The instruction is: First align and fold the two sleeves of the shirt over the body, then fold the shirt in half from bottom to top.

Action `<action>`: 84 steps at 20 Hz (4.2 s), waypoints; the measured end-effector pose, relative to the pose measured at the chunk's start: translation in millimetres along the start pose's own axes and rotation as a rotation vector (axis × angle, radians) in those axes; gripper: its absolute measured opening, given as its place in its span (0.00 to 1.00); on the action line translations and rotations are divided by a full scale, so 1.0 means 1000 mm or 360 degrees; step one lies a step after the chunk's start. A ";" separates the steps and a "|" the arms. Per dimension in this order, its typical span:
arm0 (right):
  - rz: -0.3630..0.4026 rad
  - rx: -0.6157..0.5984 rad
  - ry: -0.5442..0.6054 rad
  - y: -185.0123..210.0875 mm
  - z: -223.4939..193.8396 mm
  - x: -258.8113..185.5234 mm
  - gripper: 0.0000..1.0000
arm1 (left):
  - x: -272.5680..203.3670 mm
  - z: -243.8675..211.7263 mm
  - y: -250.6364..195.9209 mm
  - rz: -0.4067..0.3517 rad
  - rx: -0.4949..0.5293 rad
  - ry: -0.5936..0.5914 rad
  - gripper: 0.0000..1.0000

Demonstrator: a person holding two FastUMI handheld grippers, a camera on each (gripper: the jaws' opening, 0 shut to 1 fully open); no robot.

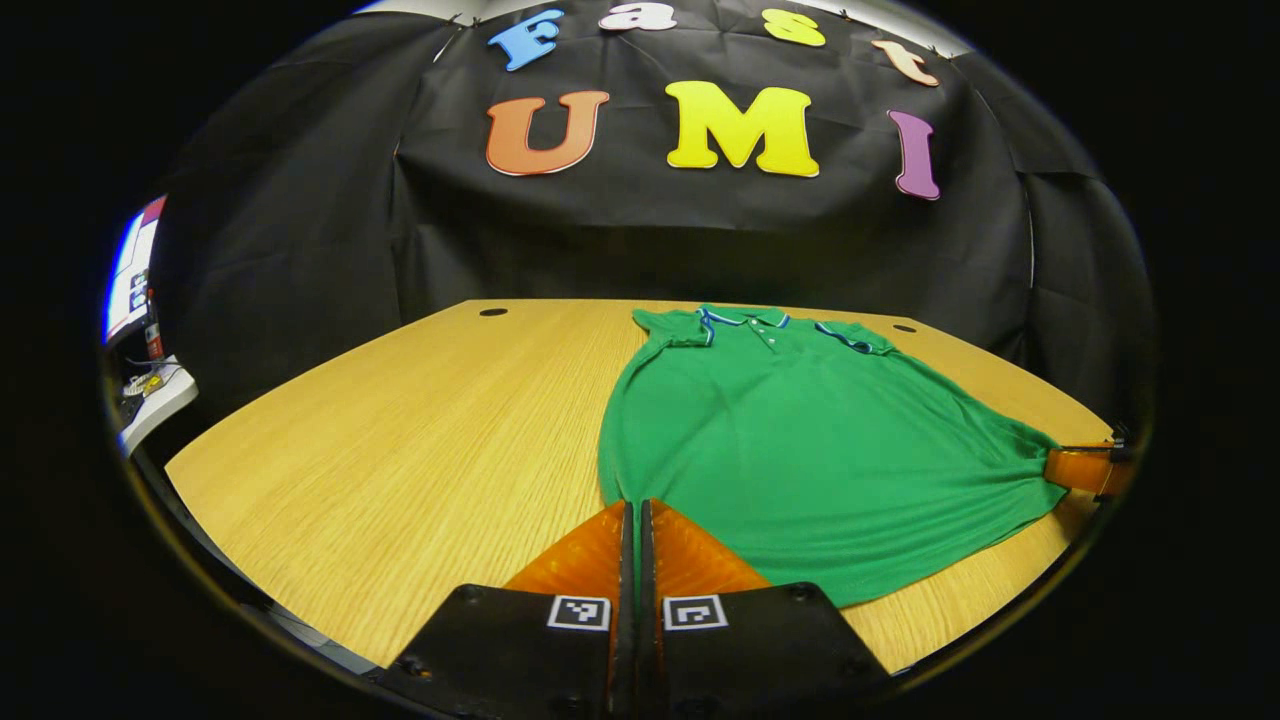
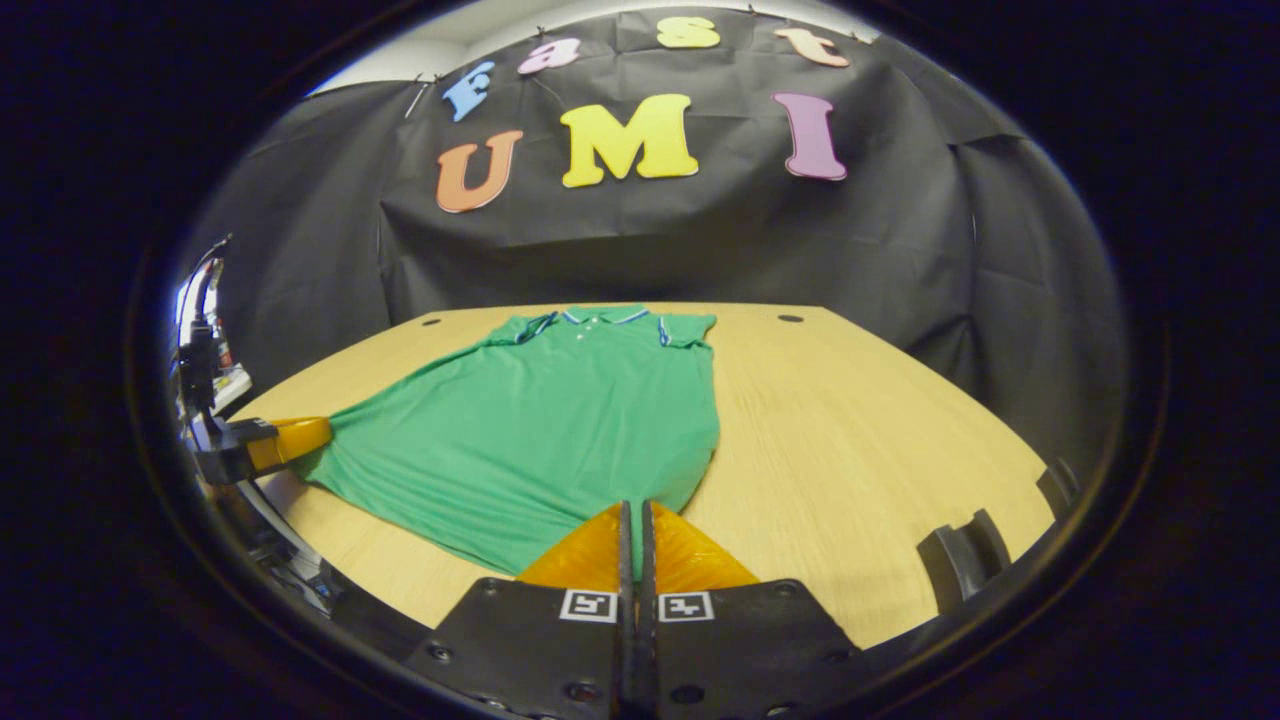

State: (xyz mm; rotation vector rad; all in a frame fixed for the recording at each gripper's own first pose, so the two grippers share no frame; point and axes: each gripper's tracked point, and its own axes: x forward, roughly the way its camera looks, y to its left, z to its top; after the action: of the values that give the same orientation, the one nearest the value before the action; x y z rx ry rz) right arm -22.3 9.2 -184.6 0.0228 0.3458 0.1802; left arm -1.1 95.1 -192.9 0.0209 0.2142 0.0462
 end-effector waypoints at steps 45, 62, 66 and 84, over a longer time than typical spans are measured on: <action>-0.0071 -0.0018 -0.0392 -0.056 0.277 0.469 0.39 | 0.455 0.206 -0.022 -0.0244 -0.0002 -0.0234 0.77; -0.0162 -0.0108 -0.0587 -0.045 0.243 0.294 0.94 | 0.276 0.193 0.009 0.0077 -0.0075 -0.0456 0.88; -0.0113 -0.0174 -0.0656 -0.023 0.223 0.231 0.93 | 0.229 0.172 0.001 0.0137 -0.0005 -0.0426 1.00; -0.0207 -0.0221 -0.0674 -0.010 0.199 -0.050 0.96 | -0.040 0.185 -0.106 0.0020 0.0108 -0.0453 1.00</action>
State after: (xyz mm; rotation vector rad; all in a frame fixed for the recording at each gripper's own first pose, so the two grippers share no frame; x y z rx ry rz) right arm 0.2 -7.7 18.6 -0.0974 -0.0883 0.0670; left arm 4.1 -15.5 -6.0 0.0960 -0.0691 0.0478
